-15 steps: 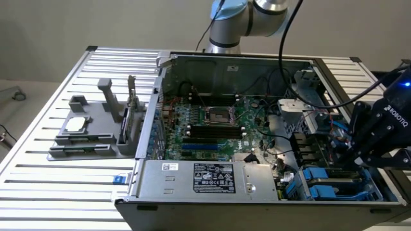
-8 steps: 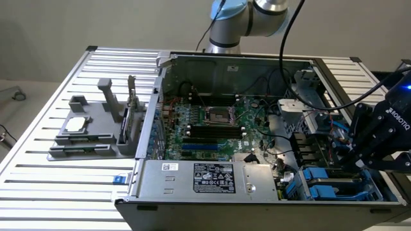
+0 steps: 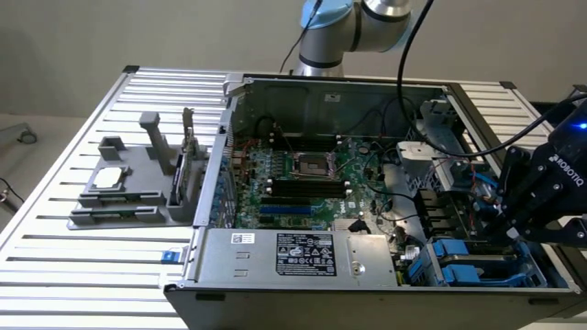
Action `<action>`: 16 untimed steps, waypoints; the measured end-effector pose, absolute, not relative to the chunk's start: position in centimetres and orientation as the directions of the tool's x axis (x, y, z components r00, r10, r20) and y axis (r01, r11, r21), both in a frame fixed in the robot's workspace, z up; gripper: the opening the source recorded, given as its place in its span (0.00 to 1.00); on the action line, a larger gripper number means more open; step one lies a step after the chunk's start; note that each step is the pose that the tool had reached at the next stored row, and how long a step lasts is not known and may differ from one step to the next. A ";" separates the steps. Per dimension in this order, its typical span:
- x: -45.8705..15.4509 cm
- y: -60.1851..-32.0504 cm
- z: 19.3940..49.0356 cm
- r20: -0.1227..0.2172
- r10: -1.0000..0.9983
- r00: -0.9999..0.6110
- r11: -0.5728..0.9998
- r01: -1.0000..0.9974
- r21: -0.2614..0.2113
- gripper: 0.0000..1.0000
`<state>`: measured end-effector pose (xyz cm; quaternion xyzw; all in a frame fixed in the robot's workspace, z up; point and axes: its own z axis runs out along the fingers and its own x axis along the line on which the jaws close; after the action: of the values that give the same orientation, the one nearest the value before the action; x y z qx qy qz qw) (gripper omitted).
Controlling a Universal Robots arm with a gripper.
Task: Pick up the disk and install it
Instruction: 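Insert the first disk wire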
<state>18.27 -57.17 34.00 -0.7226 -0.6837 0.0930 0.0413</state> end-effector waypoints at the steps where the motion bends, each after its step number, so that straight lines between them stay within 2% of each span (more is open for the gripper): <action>1: 18.3 -57.2 34.0 -0.076 0.996 0.046 -0.059 0.981 -0.186 0.16; 16: 17.8 -57.7 33.9 -0.066 0.998 0.015 -0.026 0.984 -0.174 0.16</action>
<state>17.78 -57.66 33.87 -0.7113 -0.6966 0.0848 0.0392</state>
